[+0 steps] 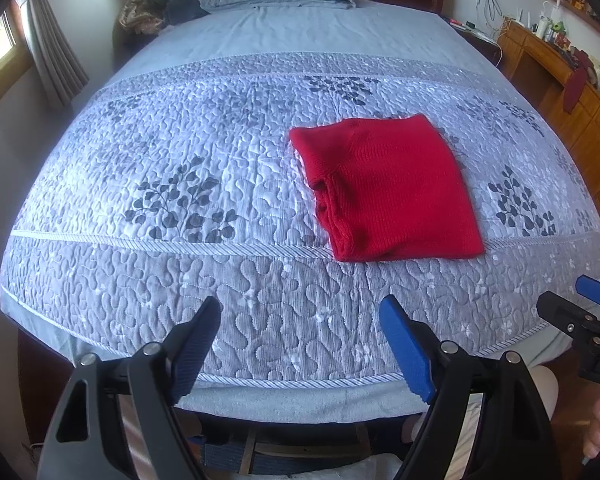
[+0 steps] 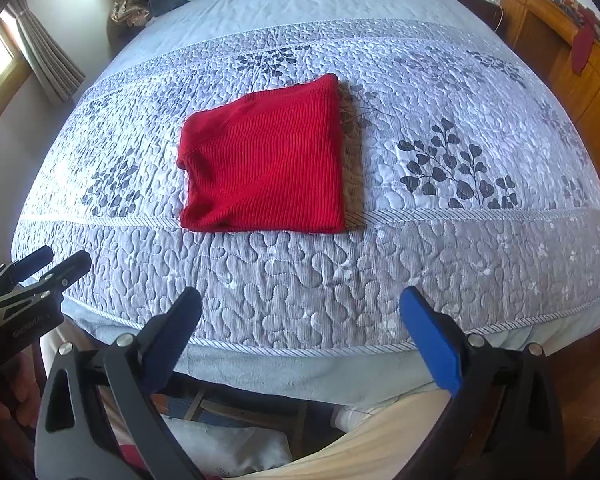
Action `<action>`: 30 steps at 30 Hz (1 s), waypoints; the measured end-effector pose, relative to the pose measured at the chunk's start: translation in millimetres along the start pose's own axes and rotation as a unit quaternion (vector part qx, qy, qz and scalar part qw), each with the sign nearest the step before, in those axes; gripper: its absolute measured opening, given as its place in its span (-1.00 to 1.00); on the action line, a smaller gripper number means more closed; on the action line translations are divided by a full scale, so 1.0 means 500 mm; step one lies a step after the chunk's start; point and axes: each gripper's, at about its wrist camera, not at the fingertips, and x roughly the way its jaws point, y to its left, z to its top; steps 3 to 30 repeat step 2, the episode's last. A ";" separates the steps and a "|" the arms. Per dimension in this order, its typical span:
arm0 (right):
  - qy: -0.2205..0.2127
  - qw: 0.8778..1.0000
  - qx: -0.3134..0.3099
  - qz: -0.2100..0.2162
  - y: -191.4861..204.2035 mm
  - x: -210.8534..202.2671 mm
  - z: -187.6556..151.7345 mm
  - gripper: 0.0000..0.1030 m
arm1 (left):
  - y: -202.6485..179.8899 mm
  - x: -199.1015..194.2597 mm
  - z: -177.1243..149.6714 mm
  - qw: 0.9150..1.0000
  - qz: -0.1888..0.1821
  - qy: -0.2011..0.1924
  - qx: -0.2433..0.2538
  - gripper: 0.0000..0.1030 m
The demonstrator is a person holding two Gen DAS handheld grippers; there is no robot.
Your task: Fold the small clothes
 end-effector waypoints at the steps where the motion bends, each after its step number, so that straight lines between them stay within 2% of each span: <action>1: 0.000 1.000 0.002 0.000 -0.002 0.001 -0.001 0.92 | 0.000 -0.001 0.000 1.000 0.000 -0.001 0.000 0.59; 30: 0.000 1.000 0.004 0.000 -0.002 0.001 -0.001 0.92 | -0.001 -0.002 0.000 1.000 0.000 -0.002 0.000 0.59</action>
